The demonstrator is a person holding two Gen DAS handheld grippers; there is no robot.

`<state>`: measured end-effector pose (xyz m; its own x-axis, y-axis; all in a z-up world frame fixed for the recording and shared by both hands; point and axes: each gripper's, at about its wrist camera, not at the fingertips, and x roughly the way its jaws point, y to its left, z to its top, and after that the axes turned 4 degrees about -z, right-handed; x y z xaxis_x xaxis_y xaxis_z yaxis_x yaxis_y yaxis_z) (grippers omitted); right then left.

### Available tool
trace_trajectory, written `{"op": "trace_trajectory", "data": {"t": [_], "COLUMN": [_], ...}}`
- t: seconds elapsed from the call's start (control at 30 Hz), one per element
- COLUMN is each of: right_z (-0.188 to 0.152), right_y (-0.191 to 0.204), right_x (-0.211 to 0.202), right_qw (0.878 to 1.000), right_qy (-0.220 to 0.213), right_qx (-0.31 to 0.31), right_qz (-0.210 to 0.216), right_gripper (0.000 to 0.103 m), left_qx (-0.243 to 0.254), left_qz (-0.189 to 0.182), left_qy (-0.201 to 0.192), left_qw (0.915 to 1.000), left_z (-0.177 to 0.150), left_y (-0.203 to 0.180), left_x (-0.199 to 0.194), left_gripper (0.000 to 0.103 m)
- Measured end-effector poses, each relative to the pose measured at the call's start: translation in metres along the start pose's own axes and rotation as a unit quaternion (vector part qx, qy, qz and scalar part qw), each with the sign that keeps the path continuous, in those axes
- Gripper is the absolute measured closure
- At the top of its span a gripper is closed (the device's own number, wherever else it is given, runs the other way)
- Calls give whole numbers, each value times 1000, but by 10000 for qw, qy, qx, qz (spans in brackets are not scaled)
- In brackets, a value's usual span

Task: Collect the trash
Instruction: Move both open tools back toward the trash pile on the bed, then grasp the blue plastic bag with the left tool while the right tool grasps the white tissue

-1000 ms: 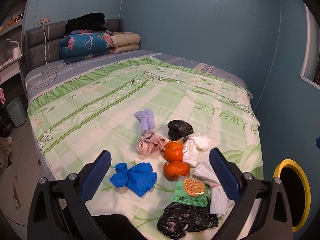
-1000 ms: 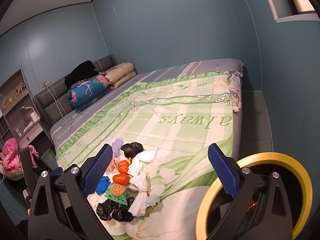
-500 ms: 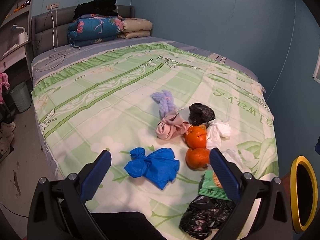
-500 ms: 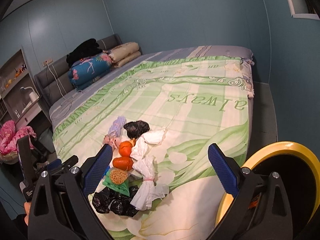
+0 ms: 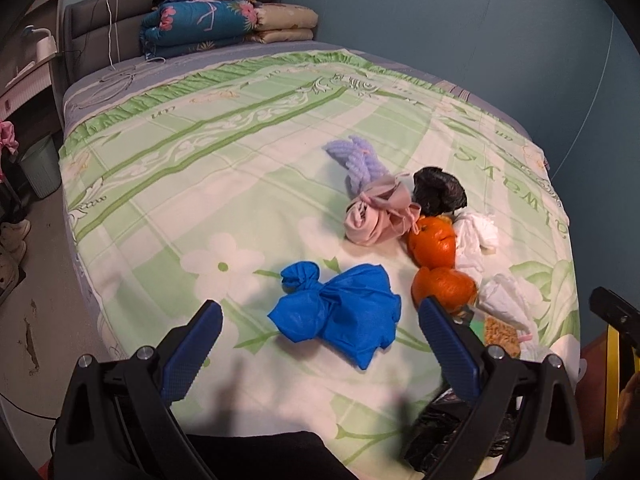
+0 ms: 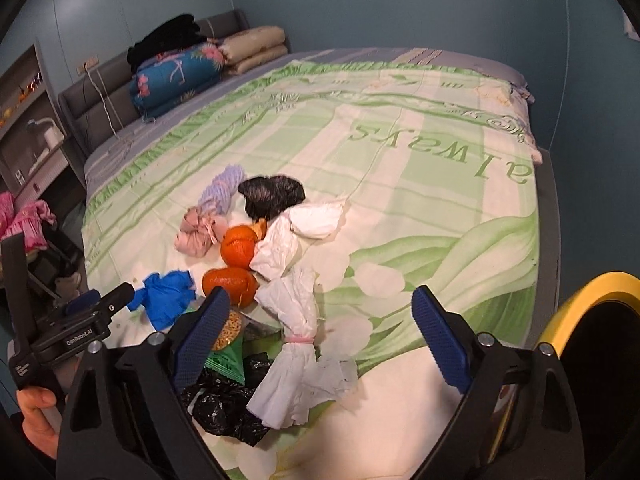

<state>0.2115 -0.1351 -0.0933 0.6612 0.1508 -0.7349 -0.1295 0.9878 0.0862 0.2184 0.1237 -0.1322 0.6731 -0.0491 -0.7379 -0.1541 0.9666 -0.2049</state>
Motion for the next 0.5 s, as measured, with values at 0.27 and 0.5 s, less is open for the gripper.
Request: {"op": "trace_trajectory", "data": {"t": [0.27,0.5], "right_z": [-3,-7], "right_y": [18,30], "right_x": [37,61], "right_qw": [9972,9914], "right_qy": [504,844], "right_qx": [-468,-879], "right_qz": [-283,-486], "right_gripper": [31,39], "left_qx": [96,26], "left_qz": [-93,-207], "left_qy": [169,454], "left_qw": [9998,9988], "left_z": [3,6], "left_y": [3,8], "left_x": [19,42], "left_gripper": [8,9]}}
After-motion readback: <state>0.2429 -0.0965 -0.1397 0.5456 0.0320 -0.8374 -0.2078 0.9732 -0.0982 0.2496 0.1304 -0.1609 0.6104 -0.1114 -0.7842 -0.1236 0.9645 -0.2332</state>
